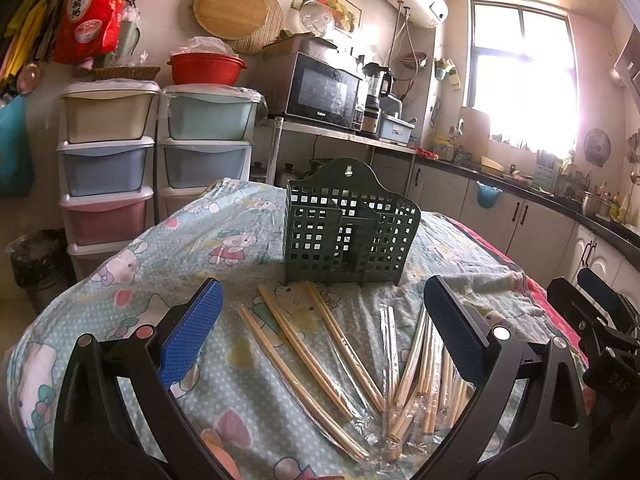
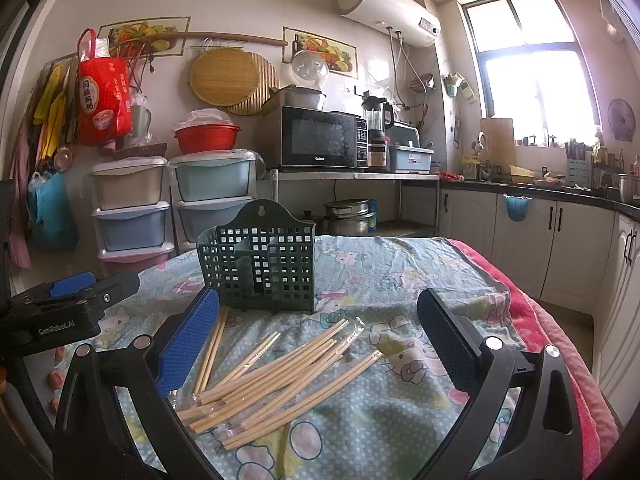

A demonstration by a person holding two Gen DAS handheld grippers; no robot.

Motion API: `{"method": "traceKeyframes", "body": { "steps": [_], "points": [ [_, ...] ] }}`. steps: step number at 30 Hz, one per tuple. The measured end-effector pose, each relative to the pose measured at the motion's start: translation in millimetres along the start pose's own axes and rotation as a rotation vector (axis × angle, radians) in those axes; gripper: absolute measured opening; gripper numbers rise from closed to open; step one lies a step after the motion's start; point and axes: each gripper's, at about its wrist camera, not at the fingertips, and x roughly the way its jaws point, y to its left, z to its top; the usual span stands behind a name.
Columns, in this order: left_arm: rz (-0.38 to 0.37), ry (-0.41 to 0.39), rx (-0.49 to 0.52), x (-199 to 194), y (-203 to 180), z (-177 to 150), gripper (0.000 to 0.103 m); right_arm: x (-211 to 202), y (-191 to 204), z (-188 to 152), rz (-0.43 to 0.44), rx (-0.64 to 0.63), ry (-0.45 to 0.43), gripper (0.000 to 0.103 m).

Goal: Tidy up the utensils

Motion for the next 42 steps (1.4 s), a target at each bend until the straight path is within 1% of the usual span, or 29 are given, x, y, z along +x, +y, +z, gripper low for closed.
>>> {"method": "traceKeyframes", "body": {
  "steps": [10,15,25,29,31,35,37,42],
  "points": [
    [0.002,0.004,-0.001,0,0,0,0.093,1,2,-1,0.013,0.0,0.021,0.097],
    [0.015,0.018,-0.029,5,7,0,0.093,7,3,1,0.028,-0.01,0.043,0.097],
    [0.049,0.065,-0.077,17,31,2,0.093,37,12,13,0.129,-0.03,0.158,0.097],
    [0.064,0.106,-0.101,27,41,8,0.093,51,13,18,0.148,-0.026,0.209,0.097],
    [0.065,0.11,-0.107,31,44,10,0.093,58,12,20,0.155,-0.022,0.225,0.097],
    [0.068,0.115,-0.096,39,44,20,0.093,71,10,26,0.141,-0.028,0.257,0.097],
    [0.056,0.117,-0.085,44,41,25,0.093,78,9,30,0.137,-0.028,0.27,0.097],
    [0.027,0.159,-0.059,63,29,36,0.093,94,4,37,0.112,-0.028,0.298,0.097]
  ]
}}
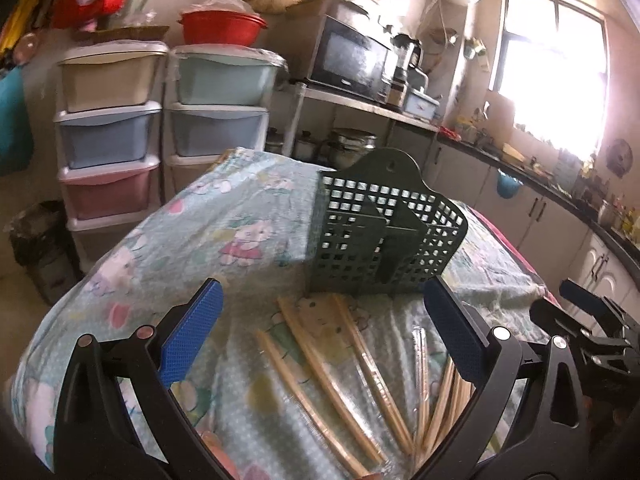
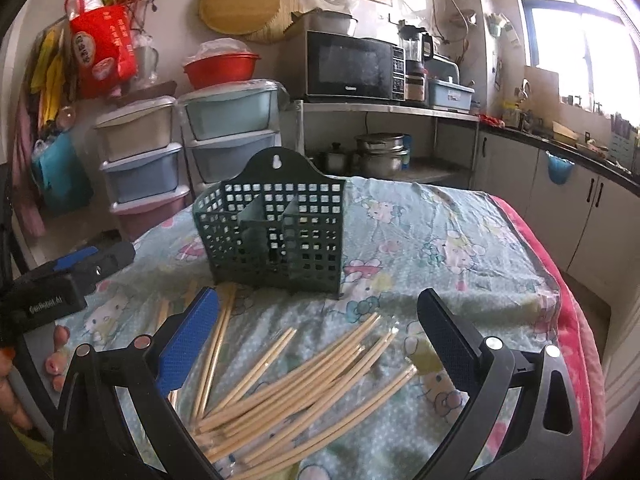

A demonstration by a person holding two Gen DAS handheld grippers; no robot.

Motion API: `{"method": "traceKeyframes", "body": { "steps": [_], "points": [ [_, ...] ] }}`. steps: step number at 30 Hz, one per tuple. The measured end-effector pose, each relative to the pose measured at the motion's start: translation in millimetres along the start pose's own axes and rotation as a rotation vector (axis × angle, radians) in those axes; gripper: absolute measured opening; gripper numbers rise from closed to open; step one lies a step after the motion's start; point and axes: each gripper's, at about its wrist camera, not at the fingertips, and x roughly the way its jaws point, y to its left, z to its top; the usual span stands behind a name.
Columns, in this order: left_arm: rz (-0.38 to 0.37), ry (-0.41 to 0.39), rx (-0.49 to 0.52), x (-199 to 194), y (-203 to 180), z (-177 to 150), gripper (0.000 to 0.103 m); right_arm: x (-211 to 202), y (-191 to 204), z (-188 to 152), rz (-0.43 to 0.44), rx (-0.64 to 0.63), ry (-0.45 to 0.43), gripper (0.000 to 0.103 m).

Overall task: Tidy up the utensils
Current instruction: 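Lower the right tool and grasp a wrapped chopstick while the left tool grasps another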

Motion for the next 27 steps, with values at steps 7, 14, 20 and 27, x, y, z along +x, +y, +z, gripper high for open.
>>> {"method": "traceKeyframes", "body": {
  "steps": [7,14,20,27],
  "points": [
    [-0.031,0.071,0.047,31,-20,13,0.093,13,-15,13,-0.027,0.017,0.023,0.097],
    [-0.047,0.175,0.062,70,-31,14,0.093,36,-34,13,-0.057,0.041,0.083,0.096],
    [-0.05,0.296,0.03,102,-28,4,0.093,54,-58,11,-0.071,0.095,0.137,0.089],
    [-0.068,0.382,0.006,122,-22,-2,0.091,81,-90,0,-0.017,0.178,0.268,0.062]
  ]
}}
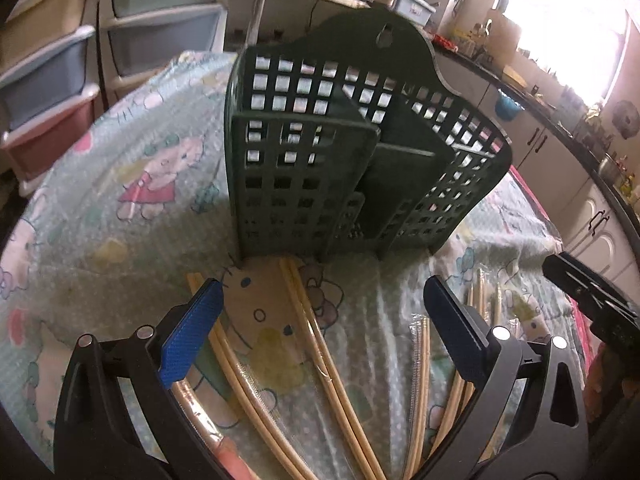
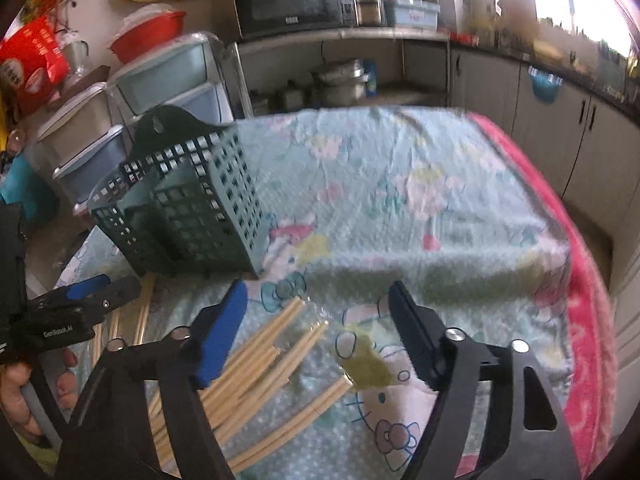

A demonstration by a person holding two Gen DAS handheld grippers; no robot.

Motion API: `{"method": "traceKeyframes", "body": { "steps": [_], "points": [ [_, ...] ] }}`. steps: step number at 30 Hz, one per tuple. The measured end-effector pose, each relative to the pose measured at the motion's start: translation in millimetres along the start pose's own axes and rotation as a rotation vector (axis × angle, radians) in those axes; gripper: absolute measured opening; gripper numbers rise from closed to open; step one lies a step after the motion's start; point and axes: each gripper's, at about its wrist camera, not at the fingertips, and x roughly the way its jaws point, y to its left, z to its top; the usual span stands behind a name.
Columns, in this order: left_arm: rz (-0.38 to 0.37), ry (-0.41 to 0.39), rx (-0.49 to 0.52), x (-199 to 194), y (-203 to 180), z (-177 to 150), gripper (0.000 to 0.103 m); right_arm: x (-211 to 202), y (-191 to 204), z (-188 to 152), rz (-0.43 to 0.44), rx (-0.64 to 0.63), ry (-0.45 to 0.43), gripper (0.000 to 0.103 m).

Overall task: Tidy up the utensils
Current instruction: 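Lower the right tool and grasp a wrapped chopstick while the left tool grasps another, then lift the right tool's chopstick upright over the caddy while the left tool lifts its own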

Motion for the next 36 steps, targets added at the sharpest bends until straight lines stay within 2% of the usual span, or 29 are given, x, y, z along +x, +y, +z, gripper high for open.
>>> {"method": "traceKeyframes", "body": {
  "steps": [6,9,16,19,24,27,31,36],
  "points": [
    [-0.012,0.069,0.001,18,0,0,0.072,23,-9,-7,0.081,0.023,0.114,0.044],
    [-0.016,0.1,-0.006,26,1,1,0.063,32,-8,-9,0.1,0.019,0.153,0.039],
    [0.018,0.119,-0.033,36,4,4,0.058,51,-13,-13,0.117,0.036,0.197,0.031],
    [0.047,0.111,-0.044,40,6,6,0.048,58,-16,-14,0.132,0.051,0.212,0.023],
    [0.107,0.099,-0.04,46,6,9,0.027,55,-23,-13,0.16,0.088,0.199,0.018],
    [0.113,0.099,-0.052,49,8,12,0.018,50,-25,-12,0.173,0.107,0.18,0.015],
    [0.097,0.097,-0.062,45,18,13,0.009,37,-27,-8,0.188,0.118,0.14,0.012],
    [0.037,0.094,-0.074,39,29,13,0.006,20,-24,-2,0.213,0.108,0.1,0.01]
  ]
}}
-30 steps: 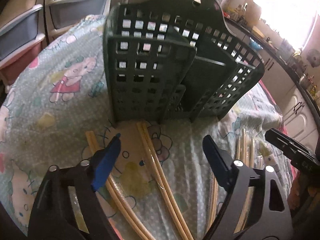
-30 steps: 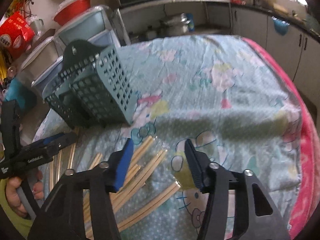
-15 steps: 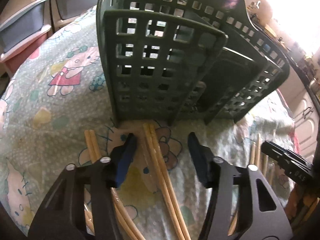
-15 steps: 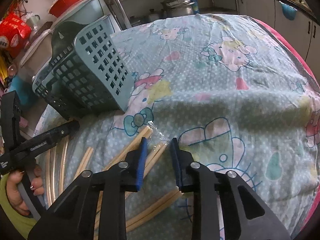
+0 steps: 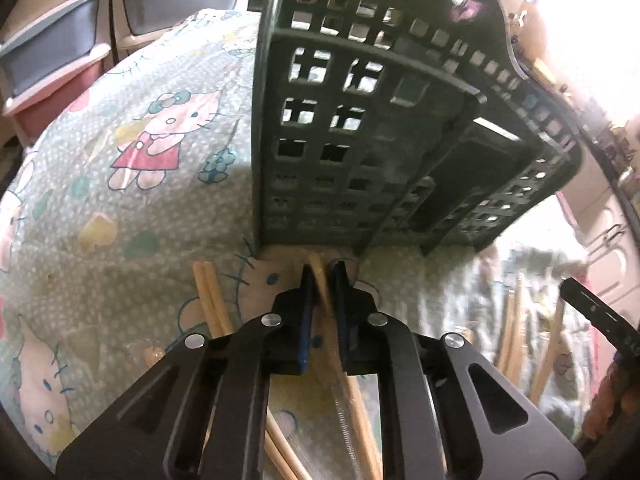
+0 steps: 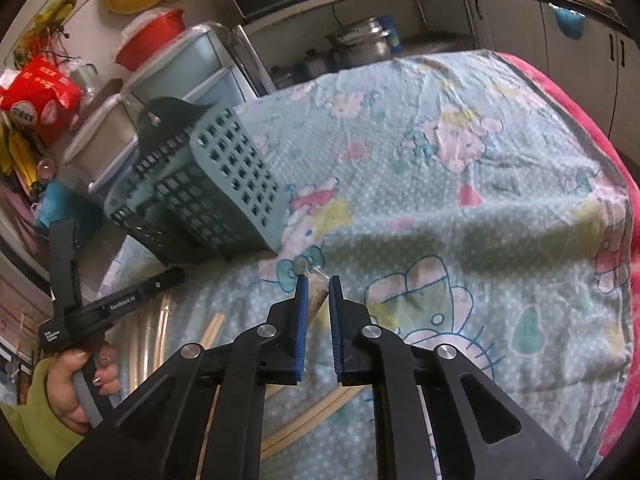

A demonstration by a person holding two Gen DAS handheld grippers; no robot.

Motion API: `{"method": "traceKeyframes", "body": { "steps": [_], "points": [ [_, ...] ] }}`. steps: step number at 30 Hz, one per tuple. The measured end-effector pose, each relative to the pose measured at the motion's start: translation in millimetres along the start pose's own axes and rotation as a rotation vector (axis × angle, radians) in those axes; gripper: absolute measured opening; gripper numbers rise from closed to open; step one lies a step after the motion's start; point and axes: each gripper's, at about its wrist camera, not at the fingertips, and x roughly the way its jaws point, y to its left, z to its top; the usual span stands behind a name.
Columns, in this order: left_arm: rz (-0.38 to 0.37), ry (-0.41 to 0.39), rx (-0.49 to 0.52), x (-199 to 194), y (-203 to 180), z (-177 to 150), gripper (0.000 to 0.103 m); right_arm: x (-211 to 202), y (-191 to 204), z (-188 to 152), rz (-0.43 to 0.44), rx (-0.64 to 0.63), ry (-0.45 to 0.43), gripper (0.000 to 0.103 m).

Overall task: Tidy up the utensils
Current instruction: 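Lift the right tool's chopstick upright over the caddy while the left tool lifts its own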

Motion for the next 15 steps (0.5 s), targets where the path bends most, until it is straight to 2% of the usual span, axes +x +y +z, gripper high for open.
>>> {"method": "traceKeyframes", "body": {
  "steps": [6,10,15],
  "points": [
    [-0.084,-0.065,0.032,-35,-8,2,0.003,-24,18,9,0.044,-0.05,-0.054,0.008],
    [-0.137,-0.139,0.071,-67,-20,9,0.003,-40,33,17,0.071,-0.092,-0.098,0.007],
    [-0.17,-0.23,0.111,-101,-32,17,0.003,-58,53,27,0.098,-0.147,-0.145,0.006]
  ]
}}
